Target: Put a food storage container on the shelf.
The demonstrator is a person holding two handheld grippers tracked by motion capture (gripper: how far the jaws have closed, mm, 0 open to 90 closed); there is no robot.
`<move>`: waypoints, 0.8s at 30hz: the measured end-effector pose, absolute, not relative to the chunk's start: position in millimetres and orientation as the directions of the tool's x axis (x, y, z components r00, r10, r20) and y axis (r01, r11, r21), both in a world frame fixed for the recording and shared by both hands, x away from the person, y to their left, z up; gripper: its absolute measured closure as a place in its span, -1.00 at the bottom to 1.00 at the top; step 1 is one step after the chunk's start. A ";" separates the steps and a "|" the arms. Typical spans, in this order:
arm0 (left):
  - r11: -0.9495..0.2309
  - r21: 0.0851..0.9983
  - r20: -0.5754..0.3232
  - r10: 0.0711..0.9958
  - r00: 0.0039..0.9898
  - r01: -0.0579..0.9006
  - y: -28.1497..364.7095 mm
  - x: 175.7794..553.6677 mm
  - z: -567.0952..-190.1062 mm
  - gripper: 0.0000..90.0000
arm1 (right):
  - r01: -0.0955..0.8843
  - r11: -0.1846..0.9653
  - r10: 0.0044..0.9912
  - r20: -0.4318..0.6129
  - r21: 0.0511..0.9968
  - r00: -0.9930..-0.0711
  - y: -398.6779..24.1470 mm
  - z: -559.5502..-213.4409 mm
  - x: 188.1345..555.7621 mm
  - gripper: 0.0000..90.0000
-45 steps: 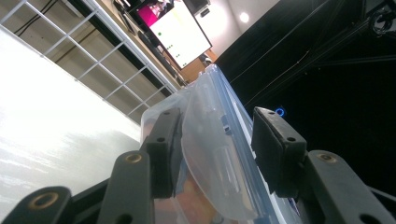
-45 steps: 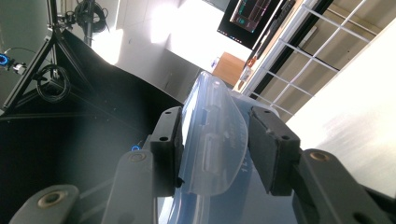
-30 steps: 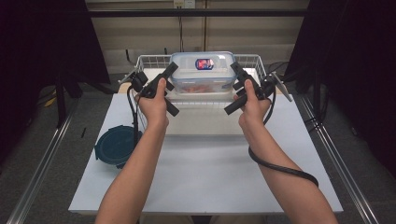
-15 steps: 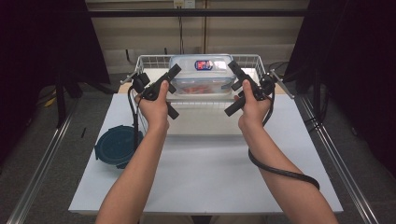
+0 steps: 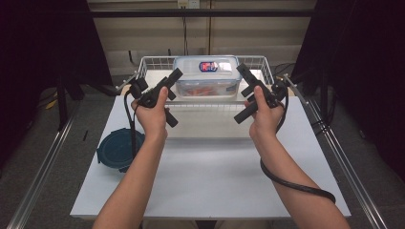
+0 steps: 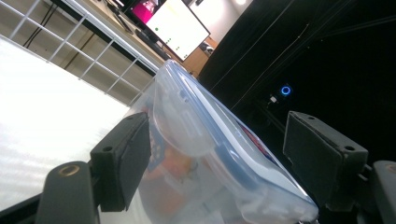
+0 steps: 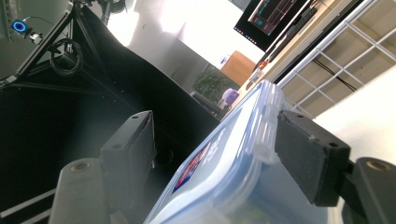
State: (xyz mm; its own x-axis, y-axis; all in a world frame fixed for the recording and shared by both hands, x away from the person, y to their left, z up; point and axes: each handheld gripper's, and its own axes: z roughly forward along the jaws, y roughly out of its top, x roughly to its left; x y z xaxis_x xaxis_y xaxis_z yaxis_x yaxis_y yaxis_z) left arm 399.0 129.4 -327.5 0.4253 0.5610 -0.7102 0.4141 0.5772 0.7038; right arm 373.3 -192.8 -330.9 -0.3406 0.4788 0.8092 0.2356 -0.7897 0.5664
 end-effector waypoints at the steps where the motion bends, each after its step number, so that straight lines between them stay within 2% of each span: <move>1: 0.578 0.702 -0.712 0.556 0.428 0.417 130.2 397.0 -328.4 -0.49 | 0.240 -0.789 0.477 0.810 0.566 -0.341 -193.0 -331.0 371.0 -0.37; 24: 0.543 0.676 -0.736 0.478 0.479 0.498 139.7 352.8 -359.4 -0.58 | 0.328 -0.772 0.400 0.817 0.544 -0.414 -197.5 -352.8 327.5 -0.43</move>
